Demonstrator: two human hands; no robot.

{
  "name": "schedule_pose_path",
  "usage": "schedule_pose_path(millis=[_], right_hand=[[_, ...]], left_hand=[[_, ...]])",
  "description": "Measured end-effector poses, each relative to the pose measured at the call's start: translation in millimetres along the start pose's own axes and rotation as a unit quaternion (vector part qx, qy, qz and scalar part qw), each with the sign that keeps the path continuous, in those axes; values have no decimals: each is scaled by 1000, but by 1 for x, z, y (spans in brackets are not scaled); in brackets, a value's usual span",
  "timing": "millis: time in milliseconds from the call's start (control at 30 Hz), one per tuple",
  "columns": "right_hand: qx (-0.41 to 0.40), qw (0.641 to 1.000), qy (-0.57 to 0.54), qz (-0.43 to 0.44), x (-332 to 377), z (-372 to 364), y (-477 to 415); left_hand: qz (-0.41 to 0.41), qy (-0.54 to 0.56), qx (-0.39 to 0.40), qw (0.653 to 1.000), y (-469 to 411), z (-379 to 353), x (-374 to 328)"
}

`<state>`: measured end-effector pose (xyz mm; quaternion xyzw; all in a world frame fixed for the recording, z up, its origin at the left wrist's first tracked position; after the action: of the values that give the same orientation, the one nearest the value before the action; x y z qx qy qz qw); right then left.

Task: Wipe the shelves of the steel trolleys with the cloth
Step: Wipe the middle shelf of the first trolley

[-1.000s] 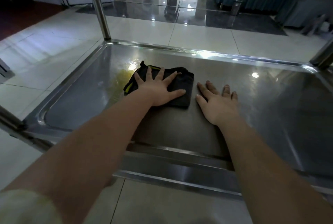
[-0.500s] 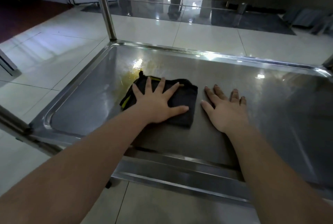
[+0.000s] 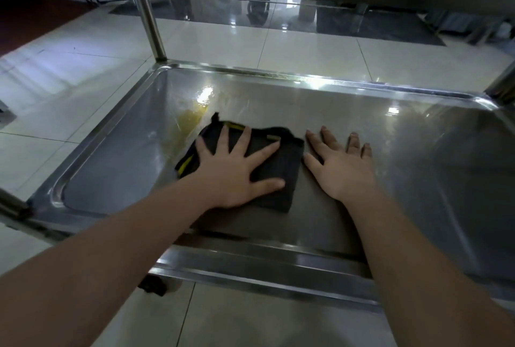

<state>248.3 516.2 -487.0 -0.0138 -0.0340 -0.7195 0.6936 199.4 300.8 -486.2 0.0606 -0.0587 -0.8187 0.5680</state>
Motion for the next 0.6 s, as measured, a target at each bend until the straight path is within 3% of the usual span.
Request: schedule_pose_path(millis=[100, 233, 433, 600], right_hand=[[0, 1000, 0, 1, -1, -2, 0], [-11, 999, 24, 25, 3, -3, 1], [-4, 999, 24, 41, 4, -3, 1], [-8, 999, -15, 29, 1, 0, -1]], left_hand=[[13, 14, -33, 999, 33, -5, 39], [67, 27, -2, 997, -6, 10, 64], [77, 31, -3, 997, -89, 21, 0], [78, 27, -14, 996, -100, 23, -27]])
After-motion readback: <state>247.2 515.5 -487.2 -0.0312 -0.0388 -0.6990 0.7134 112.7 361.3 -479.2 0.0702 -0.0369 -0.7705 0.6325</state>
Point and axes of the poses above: each hand's wrist, its own y-axis away from the middle knuckle, its own z-axis out of the back of the hand, x = y × z, the point moved 4 cm from there along -y, towards the middle knuckle, and after that the axes turned 13 degrees about z, right-handed, at the moved point
